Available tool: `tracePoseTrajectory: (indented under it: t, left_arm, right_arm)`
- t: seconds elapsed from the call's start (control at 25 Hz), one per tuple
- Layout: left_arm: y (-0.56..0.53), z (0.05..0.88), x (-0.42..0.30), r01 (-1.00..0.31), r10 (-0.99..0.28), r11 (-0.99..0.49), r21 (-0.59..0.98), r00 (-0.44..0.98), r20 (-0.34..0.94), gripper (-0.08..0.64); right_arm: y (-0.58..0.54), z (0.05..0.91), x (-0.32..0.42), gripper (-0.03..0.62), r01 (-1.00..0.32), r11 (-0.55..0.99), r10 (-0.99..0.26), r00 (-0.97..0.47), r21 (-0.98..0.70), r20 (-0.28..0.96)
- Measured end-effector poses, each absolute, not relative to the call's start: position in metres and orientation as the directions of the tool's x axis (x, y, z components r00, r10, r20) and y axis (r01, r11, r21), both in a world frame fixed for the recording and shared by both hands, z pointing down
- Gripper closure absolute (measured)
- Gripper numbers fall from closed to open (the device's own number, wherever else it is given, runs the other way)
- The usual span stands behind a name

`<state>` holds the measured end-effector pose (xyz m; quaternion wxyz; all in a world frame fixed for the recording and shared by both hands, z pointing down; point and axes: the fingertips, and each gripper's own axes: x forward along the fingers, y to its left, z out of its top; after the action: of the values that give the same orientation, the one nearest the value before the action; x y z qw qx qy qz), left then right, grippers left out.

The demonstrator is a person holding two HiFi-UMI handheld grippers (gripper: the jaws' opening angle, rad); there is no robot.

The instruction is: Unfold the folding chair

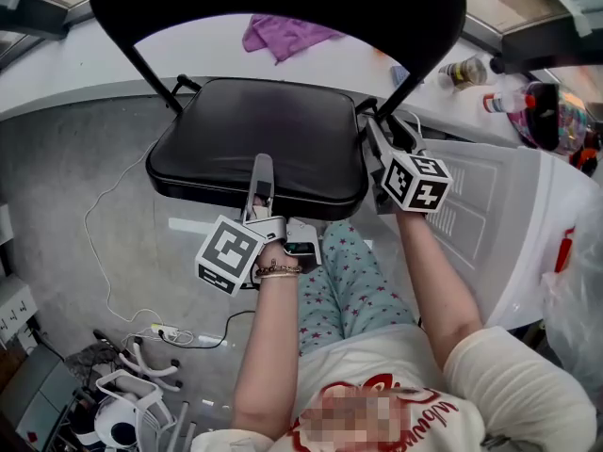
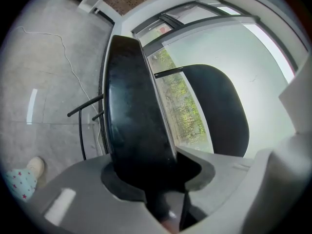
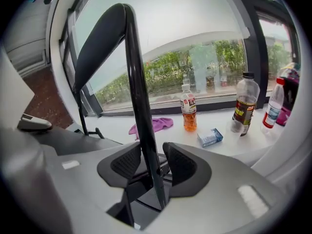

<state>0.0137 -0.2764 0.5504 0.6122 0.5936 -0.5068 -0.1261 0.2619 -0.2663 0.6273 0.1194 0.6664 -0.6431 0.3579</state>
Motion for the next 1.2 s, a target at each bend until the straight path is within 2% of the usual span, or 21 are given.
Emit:
tracePoseTrajectory:
  t: [0.2, 0.4, 0.6, 0.76, 0.92, 1.2]
  left_arm:
    - [-0.266, 0.558, 0.009, -0.42, -0.766, 0.253, 0.871, 0.463, 0.446, 0.38]
    - [-0.251, 0.574, -0.003, -0.399, -0.755, 0.274, 0.875, 0.474, 0.453, 0.379]
    - [-0.23, 0.591, -0.006, -0.245, -0.756, 0.316, 0.917, 0.519, 0.399, 0.379]
    - [-0.215, 0.611, -0.018, -0.289, -0.743, 0.281, 0.915, 0.538, 0.398, 0.38]
    - [-0.213, 0.611, -0.017, -0.22, -0.752, 0.306, 0.926, 0.541, 0.377, 0.38]
    - [-0.199, 0.633, -0.025, -0.196, -0.746, 0.303, 0.933, 0.56, 0.36, 0.379]
  right_arm:
    - [-0.267, 0.631, 0.257, 0.448, -0.959, -0.121, -0.745, -0.083, -0.257, 0.662]
    - [-0.265, 0.638, 0.256, 0.419, -0.943, -0.17, -0.73, -0.075, -0.287, 0.68]
    - [-0.261, 0.649, 0.256, 0.406, -0.947, -0.175, -0.715, -0.067, -0.271, 0.696]
    - [-0.26, 0.656, 0.256, 0.403, -0.952, -0.165, -0.716, -0.064, -0.257, 0.696]
    - [-0.265, 0.659, 0.254, 0.402, -0.946, -0.175, -0.732, -0.061, -0.273, 0.678]
    - [-0.278, 0.669, 0.258, 0.405, -0.952, -0.18, -0.725, -0.041, -0.246, 0.688]
